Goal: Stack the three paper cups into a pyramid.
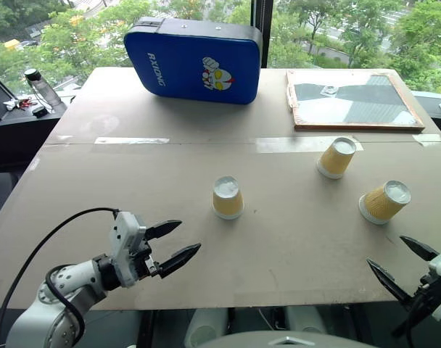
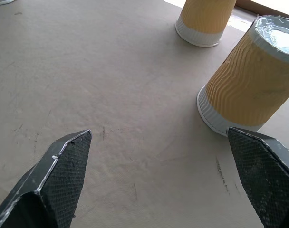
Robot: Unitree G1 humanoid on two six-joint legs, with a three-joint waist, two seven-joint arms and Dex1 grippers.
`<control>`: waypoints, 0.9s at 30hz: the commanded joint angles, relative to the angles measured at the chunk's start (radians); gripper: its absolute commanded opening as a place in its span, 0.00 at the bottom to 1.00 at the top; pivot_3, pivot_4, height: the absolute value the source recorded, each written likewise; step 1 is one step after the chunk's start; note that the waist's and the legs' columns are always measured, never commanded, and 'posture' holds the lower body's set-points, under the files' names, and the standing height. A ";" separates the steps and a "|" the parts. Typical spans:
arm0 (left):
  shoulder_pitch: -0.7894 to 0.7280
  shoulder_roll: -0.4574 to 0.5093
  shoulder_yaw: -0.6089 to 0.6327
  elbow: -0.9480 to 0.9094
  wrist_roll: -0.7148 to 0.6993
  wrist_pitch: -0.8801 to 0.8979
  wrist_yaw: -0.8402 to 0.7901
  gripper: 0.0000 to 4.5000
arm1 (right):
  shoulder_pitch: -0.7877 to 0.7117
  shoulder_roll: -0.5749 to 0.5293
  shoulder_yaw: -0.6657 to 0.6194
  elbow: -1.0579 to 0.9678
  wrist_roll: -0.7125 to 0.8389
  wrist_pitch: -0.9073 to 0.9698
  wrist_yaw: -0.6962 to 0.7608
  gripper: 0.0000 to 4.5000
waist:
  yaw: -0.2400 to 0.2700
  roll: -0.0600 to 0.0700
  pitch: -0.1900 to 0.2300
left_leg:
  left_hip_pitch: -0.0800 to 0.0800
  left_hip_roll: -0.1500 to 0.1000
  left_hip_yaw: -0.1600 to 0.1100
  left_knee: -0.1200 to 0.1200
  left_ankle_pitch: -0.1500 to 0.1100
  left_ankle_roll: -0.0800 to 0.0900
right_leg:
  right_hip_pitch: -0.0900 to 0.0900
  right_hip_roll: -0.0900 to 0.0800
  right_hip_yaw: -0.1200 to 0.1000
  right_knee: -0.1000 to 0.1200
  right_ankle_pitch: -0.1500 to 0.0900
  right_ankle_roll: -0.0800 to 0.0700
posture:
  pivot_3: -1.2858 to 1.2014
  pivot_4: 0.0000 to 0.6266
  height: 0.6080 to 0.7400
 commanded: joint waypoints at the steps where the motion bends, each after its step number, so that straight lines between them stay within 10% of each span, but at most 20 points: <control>1: -0.031 0.000 -0.002 -0.013 -0.005 -0.012 0.000 0.99 | -0.022 0.008 0.018 -0.038 -0.003 -0.006 -0.015 1.00 | 0.000 0.000 0.000 | 0.000 0.000 0.000 0.000 0.000 0.000 | 0.000 0.000 0.000 0.000 0.000 0.000 | 0.52 0.24 1.00; 27: -0.549 0.010 -0.262 0.231 0.115 0.037 -0.027 0.99 | -0.270 -0.109 0.291 -0.228 0.066 0.082 0.043 1.00 | 0.003 -0.001 0.000 | 0.000 -0.001 0.000 0.001 0.000 0.000 | 0.002 0.003 -0.003 0.000 0.004 0.002 | 0.52 0.24 1.00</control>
